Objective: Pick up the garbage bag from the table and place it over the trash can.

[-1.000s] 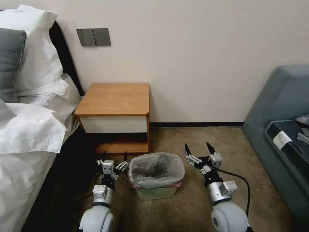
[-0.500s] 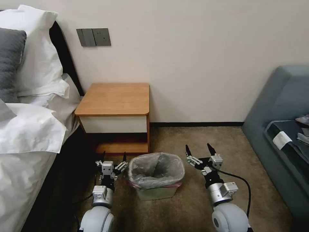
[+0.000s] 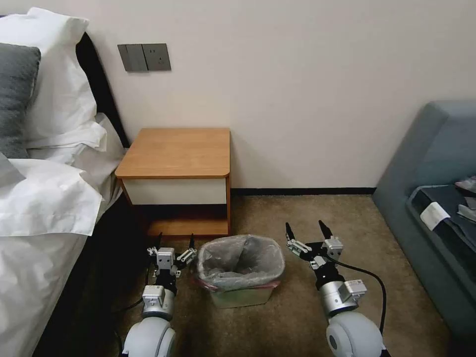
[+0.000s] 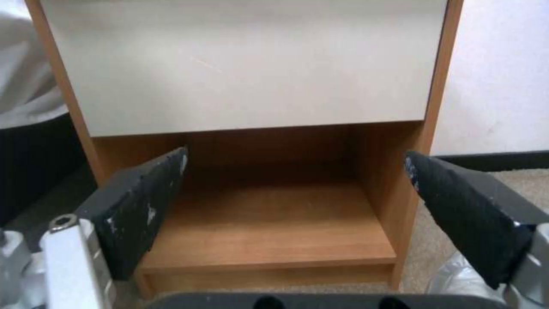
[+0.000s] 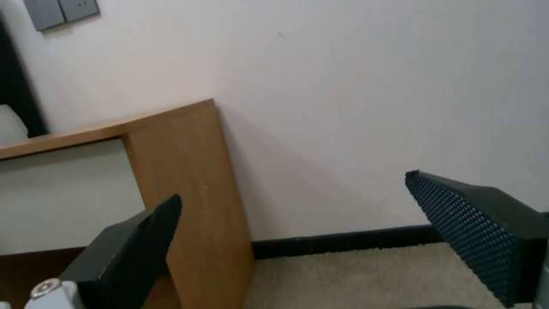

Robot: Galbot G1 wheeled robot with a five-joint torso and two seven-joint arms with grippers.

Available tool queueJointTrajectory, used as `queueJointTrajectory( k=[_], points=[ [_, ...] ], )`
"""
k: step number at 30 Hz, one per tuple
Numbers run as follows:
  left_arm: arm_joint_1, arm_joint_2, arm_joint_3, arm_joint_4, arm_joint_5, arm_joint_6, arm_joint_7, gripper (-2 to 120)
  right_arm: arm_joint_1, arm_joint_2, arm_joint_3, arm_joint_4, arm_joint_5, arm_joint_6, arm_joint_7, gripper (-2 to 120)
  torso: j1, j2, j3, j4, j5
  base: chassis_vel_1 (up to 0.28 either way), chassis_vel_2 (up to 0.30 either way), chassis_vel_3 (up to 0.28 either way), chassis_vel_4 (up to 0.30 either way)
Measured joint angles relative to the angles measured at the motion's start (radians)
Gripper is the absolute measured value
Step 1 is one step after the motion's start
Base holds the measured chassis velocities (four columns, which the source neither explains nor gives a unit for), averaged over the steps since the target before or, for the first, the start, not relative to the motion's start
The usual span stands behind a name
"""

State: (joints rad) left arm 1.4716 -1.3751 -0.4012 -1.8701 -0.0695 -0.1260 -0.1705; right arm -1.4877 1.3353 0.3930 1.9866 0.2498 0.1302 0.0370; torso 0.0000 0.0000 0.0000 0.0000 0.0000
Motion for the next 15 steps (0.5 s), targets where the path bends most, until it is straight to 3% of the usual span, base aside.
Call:
queueJointTrajectory(
  k=[15],
  points=[
    [0.000,0.000,0.000,-0.001,-0.001,0.001,0.000,99,0.001,0.000,0.000,0.001,0.001,-0.001,0.000,100,0.000,0.000,0.000,0.0000,0.0000,0.000,0.000,0.000,0.000]
  ],
)
